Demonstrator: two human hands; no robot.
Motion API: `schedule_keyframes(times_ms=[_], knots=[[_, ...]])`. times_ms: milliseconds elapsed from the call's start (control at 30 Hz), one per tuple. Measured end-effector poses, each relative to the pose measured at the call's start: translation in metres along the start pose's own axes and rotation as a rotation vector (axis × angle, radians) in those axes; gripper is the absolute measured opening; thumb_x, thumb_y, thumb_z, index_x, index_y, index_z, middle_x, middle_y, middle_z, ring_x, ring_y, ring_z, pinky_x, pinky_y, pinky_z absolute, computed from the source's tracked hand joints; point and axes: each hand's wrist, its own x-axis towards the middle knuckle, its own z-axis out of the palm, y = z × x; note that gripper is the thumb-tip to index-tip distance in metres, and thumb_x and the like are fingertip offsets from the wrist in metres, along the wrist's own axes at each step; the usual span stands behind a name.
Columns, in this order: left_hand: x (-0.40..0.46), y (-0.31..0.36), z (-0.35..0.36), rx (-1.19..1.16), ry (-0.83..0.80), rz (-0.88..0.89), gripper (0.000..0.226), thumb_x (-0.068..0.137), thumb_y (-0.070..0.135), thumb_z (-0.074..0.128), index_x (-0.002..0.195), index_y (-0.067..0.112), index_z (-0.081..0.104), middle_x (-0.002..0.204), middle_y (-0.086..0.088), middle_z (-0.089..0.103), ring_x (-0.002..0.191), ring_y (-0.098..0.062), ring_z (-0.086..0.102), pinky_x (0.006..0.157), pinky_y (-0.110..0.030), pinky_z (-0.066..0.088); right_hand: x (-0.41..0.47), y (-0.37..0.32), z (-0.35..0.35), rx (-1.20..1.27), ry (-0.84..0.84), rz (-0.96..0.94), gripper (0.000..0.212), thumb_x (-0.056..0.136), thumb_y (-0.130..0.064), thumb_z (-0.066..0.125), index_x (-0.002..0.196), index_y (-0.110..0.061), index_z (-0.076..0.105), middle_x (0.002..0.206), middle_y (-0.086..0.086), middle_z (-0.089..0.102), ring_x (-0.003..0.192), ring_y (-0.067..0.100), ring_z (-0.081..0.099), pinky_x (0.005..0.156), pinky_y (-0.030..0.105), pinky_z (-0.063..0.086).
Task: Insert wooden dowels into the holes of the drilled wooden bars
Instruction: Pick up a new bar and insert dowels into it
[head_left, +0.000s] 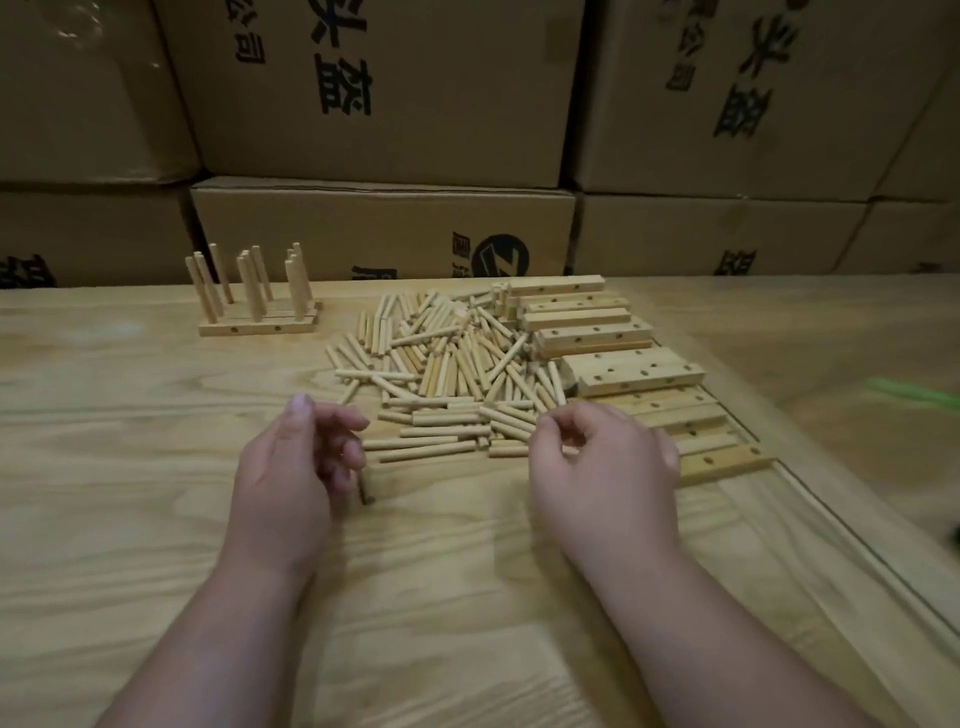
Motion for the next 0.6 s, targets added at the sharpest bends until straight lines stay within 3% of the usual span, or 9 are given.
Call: schedule_keyframes(times_ms=[67,167,300,500,600], knots=[[0.0,0.0,0.001,-0.001,0.002,0.004,0.056,0.097,0.051,0.034,0.078,0.015,0.071,0.059,-0.002,0.061,0.047,-0.011,0.047,0.043,-0.018,0.038,0.003,0.001,-0.006,0.002,-0.03,0.071,0.021,0.092,-0.043,0.05,0.082,-0.032,0.065,0.082,-0.016,0.065,0.089,0.014,0.058,0.115,0.057,0.026],[0.0,0.0,0.001,0.015,0.002,0.022,0.056,0.1,0.05,0.032,0.079,0.014,0.071,0.058,-0.001,0.061,0.047,-0.011,0.047,0.044,-0.018,0.039,0.005,0.002,-0.011,0.022,-0.074,0.129,0.03,0.091,-0.047,0.051,0.069,-0.027,0.056,0.066,-0.013,0.061,0.07,0.012,0.053,0.105,0.055,0.042],[0.001,0.0,0.0,0.01,0.008,0.022,0.058,0.098,0.053,0.032,0.076,0.018,0.073,0.06,-0.002,0.061,0.049,-0.012,0.048,0.045,-0.018,0.04,0.005,-0.001,-0.013,-0.037,-0.182,0.133,0.035,0.089,-0.051,0.051,0.066,-0.025,0.053,0.06,-0.007,0.06,0.065,0.015,0.056,0.086,0.046,0.053],[0.001,0.001,0.0,0.034,0.015,0.035,0.057,0.098,0.053,0.033,0.075,0.024,0.075,0.06,-0.002,0.062,0.05,-0.012,0.049,0.047,-0.019,0.041,-0.004,-0.006,-0.009,-0.11,-0.237,0.024,0.036,0.09,-0.056,0.052,0.07,-0.026,0.054,0.062,-0.008,0.06,0.061,0.013,0.056,0.055,0.029,0.046],[-0.002,0.002,0.001,0.046,0.005,0.05,0.055,0.097,0.052,0.034,0.075,0.022,0.075,0.06,-0.001,0.061,0.05,-0.013,0.049,0.048,-0.02,0.041,-0.015,-0.012,-0.006,-0.017,-0.291,-0.111,0.033,0.092,-0.052,0.054,0.072,-0.026,0.056,0.063,-0.008,0.061,0.062,0.011,0.058,0.054,0.029,0.045]])
